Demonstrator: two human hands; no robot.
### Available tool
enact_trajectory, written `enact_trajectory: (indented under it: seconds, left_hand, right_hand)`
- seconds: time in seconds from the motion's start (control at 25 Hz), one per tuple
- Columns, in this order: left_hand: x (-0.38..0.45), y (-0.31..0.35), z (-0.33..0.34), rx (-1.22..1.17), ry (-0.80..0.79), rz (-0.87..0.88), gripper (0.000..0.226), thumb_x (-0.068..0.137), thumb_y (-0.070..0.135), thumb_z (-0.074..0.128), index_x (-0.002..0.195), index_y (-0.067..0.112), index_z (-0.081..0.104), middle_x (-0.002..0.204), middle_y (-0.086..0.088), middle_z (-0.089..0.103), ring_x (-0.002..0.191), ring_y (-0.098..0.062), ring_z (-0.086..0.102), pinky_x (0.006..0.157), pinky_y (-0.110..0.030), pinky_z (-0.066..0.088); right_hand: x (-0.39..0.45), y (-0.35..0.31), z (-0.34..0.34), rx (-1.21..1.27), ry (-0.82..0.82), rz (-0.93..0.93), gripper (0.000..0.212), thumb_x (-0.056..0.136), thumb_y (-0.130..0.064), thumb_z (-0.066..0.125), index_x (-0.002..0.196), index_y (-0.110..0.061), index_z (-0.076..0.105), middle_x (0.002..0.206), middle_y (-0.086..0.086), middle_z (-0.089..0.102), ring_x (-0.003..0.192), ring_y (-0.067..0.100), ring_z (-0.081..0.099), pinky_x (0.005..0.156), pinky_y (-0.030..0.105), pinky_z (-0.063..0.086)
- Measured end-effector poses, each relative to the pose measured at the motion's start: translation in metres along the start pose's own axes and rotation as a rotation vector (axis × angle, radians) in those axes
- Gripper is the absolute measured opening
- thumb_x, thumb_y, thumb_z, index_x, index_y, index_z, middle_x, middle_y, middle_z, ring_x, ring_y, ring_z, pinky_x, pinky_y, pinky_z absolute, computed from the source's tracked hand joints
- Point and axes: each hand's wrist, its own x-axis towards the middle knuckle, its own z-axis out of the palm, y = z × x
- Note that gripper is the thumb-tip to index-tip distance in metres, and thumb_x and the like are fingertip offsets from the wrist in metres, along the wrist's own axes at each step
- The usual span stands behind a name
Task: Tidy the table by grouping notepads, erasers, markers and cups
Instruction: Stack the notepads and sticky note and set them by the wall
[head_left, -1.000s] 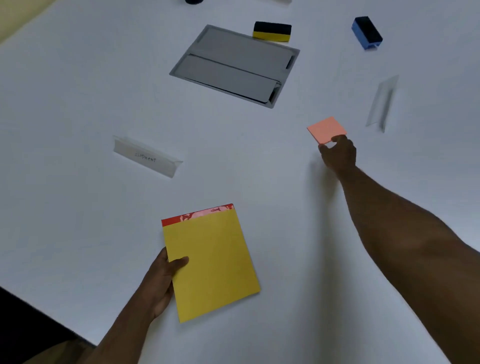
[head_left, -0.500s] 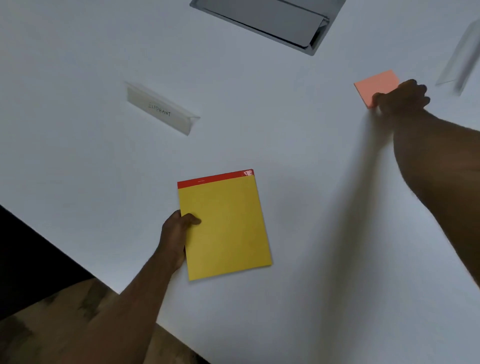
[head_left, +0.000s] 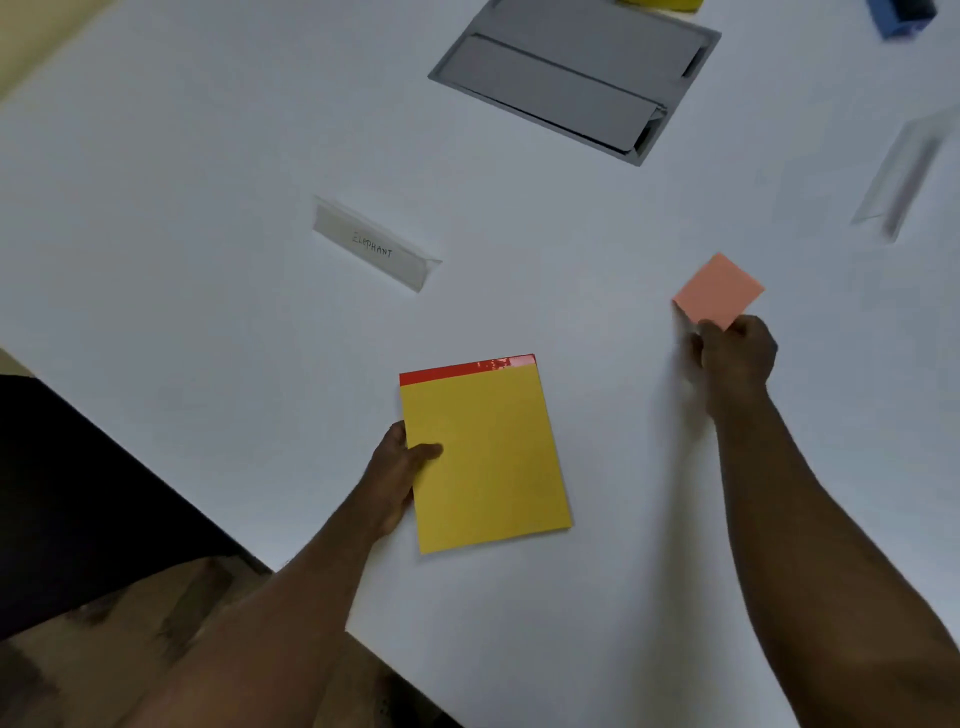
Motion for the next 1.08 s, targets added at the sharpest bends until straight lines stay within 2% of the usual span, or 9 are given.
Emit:
enact_trajectory:
  seconds: [0.08, 0.16, 0.28, 0.4, 0.52, 0.64, 0.84, 1.0, 1.08]
  left_hand:
    - [-0.014, -0.001, -0.003, -0.018, -0.043, 0.006, 0.057, 0.088, 0.002, 0.066, 0.139, 0.014, 0.044, 0.131, -0.009, 0.062, 0.114, -0.031, 0.063, 0.097, -0.051, 0.05]
    - [-0.033, -0.005, -0.011, -0.037, -0.057, 0.013, 0.059, 0.088, 0.003, 0.068, 0.14, 0.015, 0.042, 0.131, -0.009, 0.062, 0.112, -0.03, 0.064, 0.091, -0.047, 0.054]
    - [-0.062, -0.007, -0.042, -0.027, -0.063, 0.048, 0.059, 0.089, 0.008, 0.068, 0.141, 0.019, 0.042, 0.129, -0.006, 0.062, 0.109, -0.027, 0.065, 0.084, -0.043, 0.057]
    - [-0.088, 0.0, -0.09, -0.042, -0.032, 0.118, 0.059, 0.091, 0.01, 0.066, 0.144, 0.019, 0.041, 0.131, -0.007, 0.062, 0.113, -0.029, 0.064, 0.094, -0.05, 0.053]
    - [-0.12, 0.021, -0.145, -0.106, 0.026, 0.2, 0.056, 0.092, 0.01, 0.065, 0.142, 0.021, 0.043, 0.127, -0.006, 0.065, 0.111, -0.028, 0.065, 0.096, -0.052, 0.052]
    - [-0.166, 0.054, -0.209, -0.197, 0.063, 0.325, 0.049, 0.093, 0.009, 0.063, 0.138, 0.023, 0.048, 0.122, -0.005, 0.068, 0.108, -0.027, 0.067, 0.093, -0.052, 0.053]
    - [-0.255, 0.133, -0.32, -0.304, 0.111, 0.533, 0.039, 0.093, 0.003, 0.059, 0.13, 0.014, 0.055, 0.122, -0.012, 0.067, 0.109, -0.031, 0.066, 0.094, -0.056, 0.051]
    - [-0.329, 0.183, -0.394, -0.312, 0.169, 0.666, 0.032, 0.093, 0.004, 0.058, 0.124, 0.012, 0.058, 0.118, -0.014, 0.068, 0.106, -0.033, 0.066, 0.089, -0.057, 0.053]
    - [-0.369, 0.199, -0.457, -0.335, 0.215, 0.73, 0.027, 0.093, 0.004, 0.057, 0.118, 0.013, 0.059, 0.114, -0.015, 0.068, 0.101, -0.033, 0.067, 0.079, -0.053, 0.056]
  right_hand:
    - [-0.055, 0.025, 0.002, 0.145, -0.117, 0.052, 0.017, 0.08, -0.018, 0.068, 0.096, -0.013, 0.065, 0.084, 0.006, 0.069, 0.059, 0.01, 0.065, 0.06, 0.027, 0.056]
    - [-0.109, 0.041, 0.008, 0.204, -0.254, 0.109, 0.01, 0.084, -0.019, 0.069, 0.092, -0.014, 0.066, 0.081, 0.005, 0.067, 0.068, 0.014, 0.064, 0.067, 0.028, 0.053]
    - [-0.174, 0.039, 0.025, 0.158, -0.487, 0.118, 0.01, 0.09, -0.023, 0.064, 0.087, -0.014, 0.066, 0.092, 0.007, 0.068, 0.083, 0.018, 0.063, 0.073, 0.033, 0.052]
    - [-0.233, 0.024, 0.051, 0.09, -0.645, 0.058, 0.011, 0.092, -0.028, 0.061, 0.089, -0.019, 0.067, 0.096, 0.002, 0.068, 0.087, 0.015, 0.061, 0.074, 0.037, 0.05]
    - [-0.291, -0.001, 0.086, 0.047, -0.71, -0.045, 0.013, 0.091, -0.03, 0.063, 0.085, -0.019, 0.068, 0.093, -0.001, 0.067, 0.083, 0.015, 0.059, 0.072, 0.037, 0.047]
    - [-0.371, -0.035, 0.131, -0.038, -0.768, -0.269, 0.018, 0.088, -0.035, 0.065, 0.078, -0.021, 0.068, 0.088, -0.009, 0.067, 0.082, 0.012, 0.058, 0.067, 0.031, 0.045]
    - [-0.518, -0.104, 0.194, -0.036, -0.684, -0.635, 0.026, 0.088, -0.039, 0.06, 0.069, -0.023, 0.064, 0.075, -0.015, 0.063, 0.072, 0.002, 0.054, 0.062, 0.026, 0.041]
    - [-0.603, -0.158, 0.225, 0.052, -0.743, -0.69, 0.027, 0.089, -0.036, 0.059, 0.07, -0.017, 0.061, 0.072, -0.006, 0.059, 0.071, 0.011, 0.052, 0.059, 0.025, 0.042]
    - [-0.672, -0.186, 0.249, 0.07, -0.865, -0.687, 0.025, 0.092, -0.035, 0.057, 0.077, -0.015, 0.061, 0.084, 0.001, 0.063, 0.081, 0.018, 0.057, 0.068, 0.03, 0.049]
